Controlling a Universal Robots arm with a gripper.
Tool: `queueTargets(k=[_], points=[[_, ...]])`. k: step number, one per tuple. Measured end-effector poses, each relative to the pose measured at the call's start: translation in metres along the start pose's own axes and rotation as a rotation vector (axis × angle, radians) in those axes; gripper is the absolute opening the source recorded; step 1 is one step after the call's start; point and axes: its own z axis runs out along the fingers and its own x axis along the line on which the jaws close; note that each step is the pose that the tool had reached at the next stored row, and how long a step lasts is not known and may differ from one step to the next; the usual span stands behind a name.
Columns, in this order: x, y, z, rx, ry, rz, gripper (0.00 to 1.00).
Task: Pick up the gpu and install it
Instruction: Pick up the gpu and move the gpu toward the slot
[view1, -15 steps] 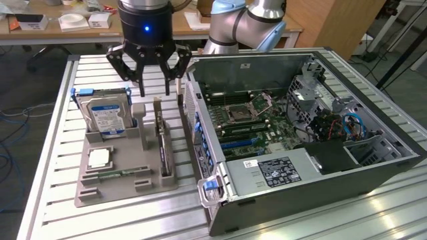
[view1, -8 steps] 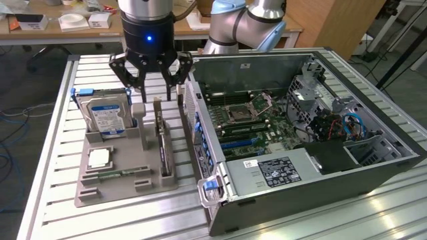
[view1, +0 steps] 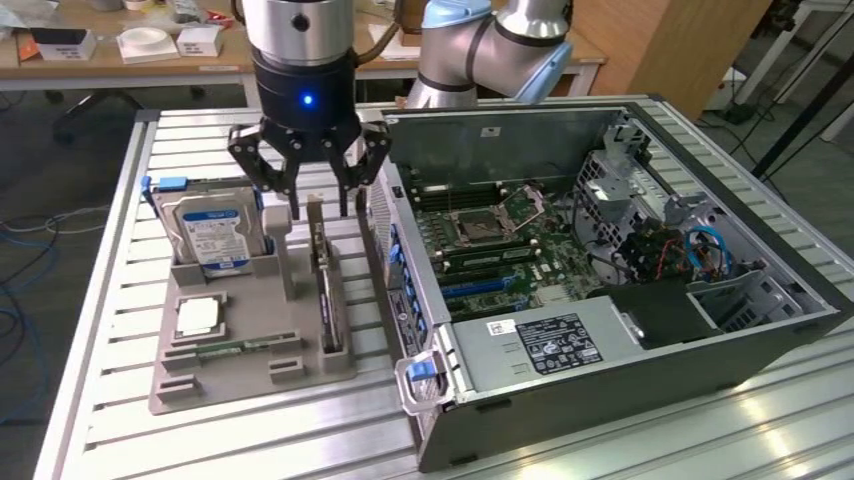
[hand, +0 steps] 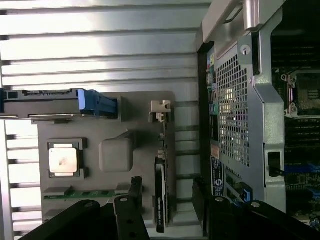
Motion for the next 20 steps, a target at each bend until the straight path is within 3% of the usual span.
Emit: queueTargets(k=[10, 20], points=[[-0.001, -0.0197, 0.0172, 0.0, 0.0, 0.0, 0.53], [-0.001, -0.0257, 0.0352, 0.0001, 0.0, 0.0, 0.53]])
